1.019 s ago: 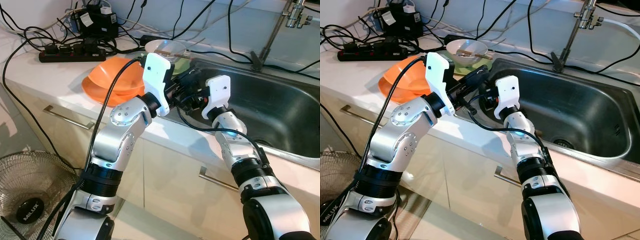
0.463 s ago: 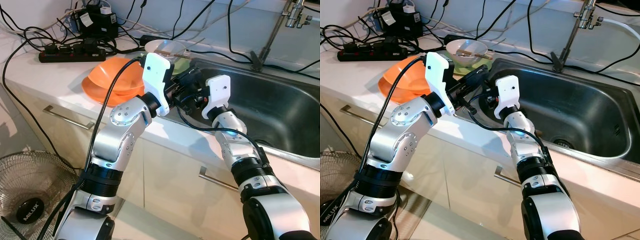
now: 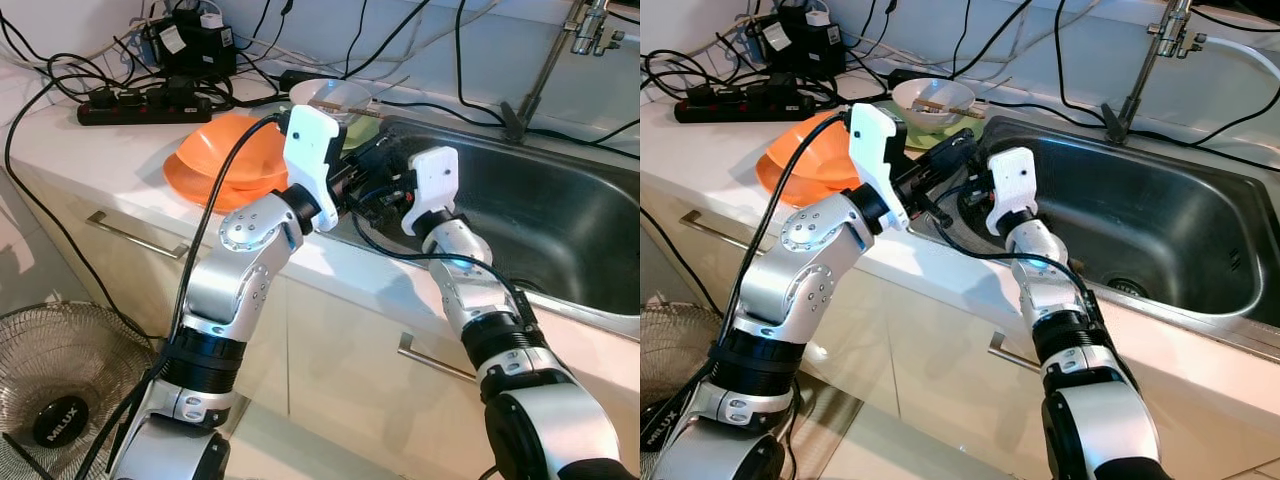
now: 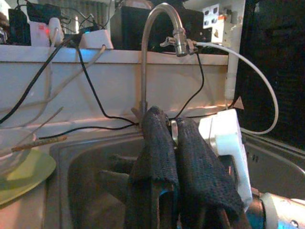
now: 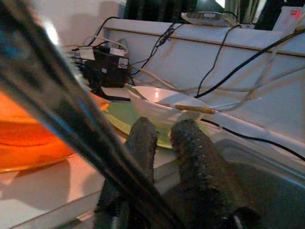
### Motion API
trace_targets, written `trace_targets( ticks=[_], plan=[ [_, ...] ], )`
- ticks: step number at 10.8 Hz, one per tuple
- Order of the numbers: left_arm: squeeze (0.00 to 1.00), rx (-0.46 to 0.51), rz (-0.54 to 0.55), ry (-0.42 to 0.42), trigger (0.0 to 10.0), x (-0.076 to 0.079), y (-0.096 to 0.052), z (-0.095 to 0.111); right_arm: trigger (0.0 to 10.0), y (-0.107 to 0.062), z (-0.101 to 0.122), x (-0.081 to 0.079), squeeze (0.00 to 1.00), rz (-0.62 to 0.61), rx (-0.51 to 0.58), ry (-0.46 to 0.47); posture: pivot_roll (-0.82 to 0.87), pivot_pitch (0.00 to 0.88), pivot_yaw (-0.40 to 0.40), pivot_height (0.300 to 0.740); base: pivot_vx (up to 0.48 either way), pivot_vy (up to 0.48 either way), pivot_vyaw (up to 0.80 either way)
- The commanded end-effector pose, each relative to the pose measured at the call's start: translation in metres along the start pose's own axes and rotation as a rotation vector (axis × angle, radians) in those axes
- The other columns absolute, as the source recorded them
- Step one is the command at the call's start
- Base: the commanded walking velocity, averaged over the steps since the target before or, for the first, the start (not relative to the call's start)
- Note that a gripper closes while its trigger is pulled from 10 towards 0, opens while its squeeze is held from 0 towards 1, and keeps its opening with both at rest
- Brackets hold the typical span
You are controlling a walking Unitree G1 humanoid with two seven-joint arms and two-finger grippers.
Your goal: Kitchen organization
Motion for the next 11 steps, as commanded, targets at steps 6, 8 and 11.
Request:
trace_targets(
  ticks=[6,8,11],
  plan=[
    [1.0,0.042,0.03,0.002,10.0,-0.0043,0.0007,0.0076,0.0,-0.0001,-0.0009,0.0063,0.0,-0.023,-0.009,0.013,0.23,0.005,-0.021,0.725,0.0,0.0,0.0],
    [1.0,0.048,0.032,-0.001,10.0,-0.0048,0.0,0.0081,0.0,-0.0006,-0.0013,0.0057,0.0,-0.024,-0.007,0.013,0.24,0.0,-0.023,0.725,0.0,0.0,0.0],
    [1.0,0.065,0.052,-0.001,10.0,-0.0075,-0.0013,0.0112,0.0,-0.0008,-0.0027,0.0063,0.0,-0.025,-0.015,0.015,0.24,0.0,-0.026,0.725,0.0,0.0,0.0]
  ],
)
Point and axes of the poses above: a point about 5 cm out from each wrist's last joint towards the gripper, its own y axis pointing out of the wrist towards the gripper, its own z axis along the axis of the wrist's last joint, x = y × z, the point moved 1 cm from there along y, pointing out of the wrist towards the gripper, and after that the axes turned 7 degrees about -y, right-handed, at the moved point
